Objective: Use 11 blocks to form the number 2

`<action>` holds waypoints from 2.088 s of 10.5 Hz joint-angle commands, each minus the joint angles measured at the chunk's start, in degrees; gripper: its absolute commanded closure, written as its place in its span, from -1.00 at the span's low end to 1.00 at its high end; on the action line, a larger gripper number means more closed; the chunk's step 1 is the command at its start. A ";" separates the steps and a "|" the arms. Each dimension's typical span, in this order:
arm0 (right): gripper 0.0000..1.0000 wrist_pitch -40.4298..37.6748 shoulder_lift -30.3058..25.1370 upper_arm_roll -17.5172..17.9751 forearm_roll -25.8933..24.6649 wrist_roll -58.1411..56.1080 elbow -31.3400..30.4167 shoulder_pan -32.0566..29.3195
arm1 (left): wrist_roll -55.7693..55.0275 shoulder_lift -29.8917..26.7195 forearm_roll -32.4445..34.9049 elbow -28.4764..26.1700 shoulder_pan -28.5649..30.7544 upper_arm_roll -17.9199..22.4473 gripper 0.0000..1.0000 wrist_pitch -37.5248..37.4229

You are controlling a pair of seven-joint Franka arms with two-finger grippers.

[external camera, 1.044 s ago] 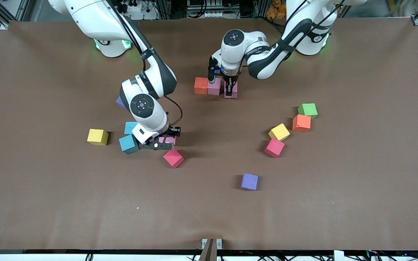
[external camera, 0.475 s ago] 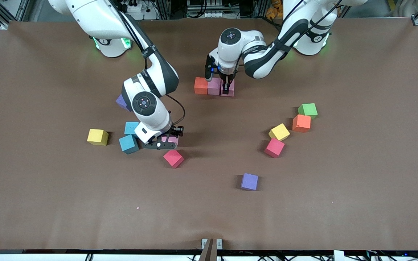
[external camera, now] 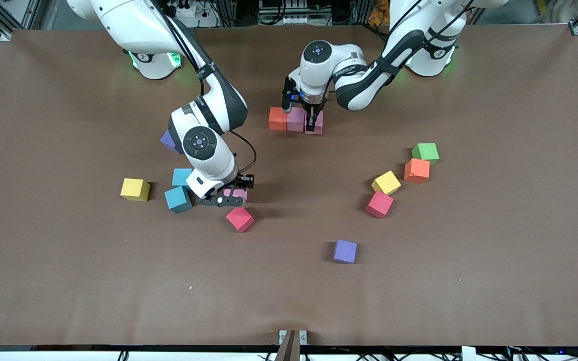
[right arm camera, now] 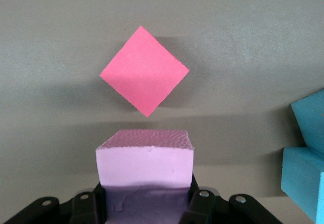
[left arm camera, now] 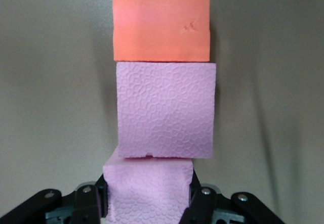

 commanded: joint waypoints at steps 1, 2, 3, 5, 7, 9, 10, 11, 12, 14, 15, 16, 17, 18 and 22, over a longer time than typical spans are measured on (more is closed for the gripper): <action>0.75 -0.49 -0.35 0.35 0.38 0.63 0.15 -0.13 | -0.58 0.60 1.38 0.82 -0.51 0.52 0.10 0.42; 0.75 -0.49 -0.35 0.35 0.38 0.63 0.15 -0.13 | -0.68 0.52 1.38 0.91 -0.51 0.52 -0.99 0.42; 0.75 -0.49 -0.26 0.35 0.38 0.63 0.24 -0.13 | -0.77 0.34 1.38 0.91 -0.42 0.52 -1.00 0.42; 0.75 -0.41 -0.26 0.35 0.38 0.63 0.24 -0.13 | -0.77 -0.53 1.30 0.82 0.02 0.43 -1.00 0.33; 0.75 -0.41 -0.17 0.35 0.38 0.72 0.24 0.05 | -0.42 -3.95 0.42 0.38 0.72 0.17 -1.00 -0.55; 0.75 -0.41 0.26 0.43 3.08 0.90 1.02 0.31 | -0.42 -7.64 -1.93 0.03 0.99 -0.01 -1.00 -2.73; 0.75 -0.49 0.44 0.35 5.72 1.07 1.55 1.27 | -0.33 -9.49 -5.35 0.03 0.99 -0.79 -1.00 -4.23; 0.75 -0.41 0.70 0.35 6.79 1.25 1.82 1.80 | -0.33 -11.07 -7.82 0.20 1.07 -1.75 -1.00 -5.72; 0.75 -0.41 0.79 0.35 6.88 1.25 1.82 2.15 | -0.33 -12.74 -10.11 0.20 1.60 -2.63 -1.00 -7.30; 0.75 -0.49 0.79 0.35 6.88 1.25 1.82 2.59 | -0.07 -17.04 -14.76 0.55 4.05 -4.31 -1.00 -11.34; 0.75 -0.49 0.88 0.35 6.97 1.42 1.82 3.73 | 0.11 -19.50 -16.88 0.73 5.54 -4.31 -1.00 -13.62; 0.75 -0.06 1.66 0.35 6.97 4.12 1.91 5.13 | -0.15 -22.13 -19.77 0.73 7.91 -4.23 -1.00 -15.82; 0.75 0.82 2.19 0.35 6.97 6.15 1.99 7.06 | -0.42 -25.90 -24.84 1.08 13.15 -3.96 -1.00 -17.15; 0.75 1.00 2.46 0.43 7.06 7.30 1.99 7.77 | -1.20 -26.20 -28.38 1.52 16.68 -3.35 -1.00 -17.77; 0.75 0.91 5.87 0.35 6.89 17.13 7.16 15.58 | -2.00 -24.73 -28.24 15.02 26.45 1.39 -1.00 -29.26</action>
